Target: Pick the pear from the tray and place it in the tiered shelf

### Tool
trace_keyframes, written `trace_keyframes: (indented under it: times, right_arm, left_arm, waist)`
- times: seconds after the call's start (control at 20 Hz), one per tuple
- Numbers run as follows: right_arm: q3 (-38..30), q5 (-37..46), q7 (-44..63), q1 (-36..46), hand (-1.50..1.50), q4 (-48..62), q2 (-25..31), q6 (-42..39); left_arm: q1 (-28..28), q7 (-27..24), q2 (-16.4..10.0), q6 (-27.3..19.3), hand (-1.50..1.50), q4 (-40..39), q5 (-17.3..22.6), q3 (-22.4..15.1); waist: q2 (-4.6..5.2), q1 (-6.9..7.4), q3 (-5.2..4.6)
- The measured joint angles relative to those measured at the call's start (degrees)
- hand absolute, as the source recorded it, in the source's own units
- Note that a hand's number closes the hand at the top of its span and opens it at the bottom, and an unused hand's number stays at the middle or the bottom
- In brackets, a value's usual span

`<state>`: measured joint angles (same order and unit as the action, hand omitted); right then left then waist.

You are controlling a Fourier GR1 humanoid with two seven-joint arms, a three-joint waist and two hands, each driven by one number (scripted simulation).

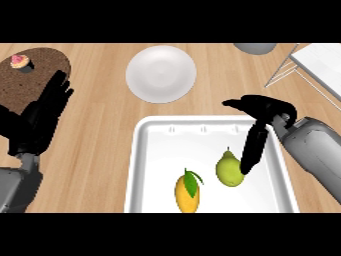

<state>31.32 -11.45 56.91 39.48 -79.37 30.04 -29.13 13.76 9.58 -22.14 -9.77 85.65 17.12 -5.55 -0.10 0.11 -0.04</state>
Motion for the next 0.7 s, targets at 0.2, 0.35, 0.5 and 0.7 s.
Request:
trace_keyframes:
  times: [0.2, 0.35, 0.5, 0.7]
  right_arm:
    - [0.65, 0.03, 1.02, -1.78, -1.5, -2.35, 0.0, -0.01]
    - [0.86, 0.26, 1.82, -2.43, -1.5, -2.8, -0.62, 0.26]
    - [1.09, 0.97, 2.73, -4.16, -1.5, -4.56, -1.46, 1.16]
    - [1.47, 4.11, 1.7, -5.33, -1.5, -3.03, -3.24, 1.48]
  left_arm:
    - [0.2, -0.15, 0.69, 0.52, 0.0, -0.74, -0.55, 0.59]
    - [1.21, 0.35, 0.87, 1.09, 0.0, -1.52, -0.59, 1.44]
    - [1.41, 0.04, 0.92, 2.08, 0.0, -2.43, -0.69, 2.34]
    - [1.47, 1.23, 1.28, 2.29, 0.0, -1.14, -1.11, 2.89]
  waist:
    - [-0.01, -0.2, 0.0]
    - [0.0, -0.21, 0.0]
    - [0.0, -0.27, 0.0]
    - [0.03, -0.06, 0.02]
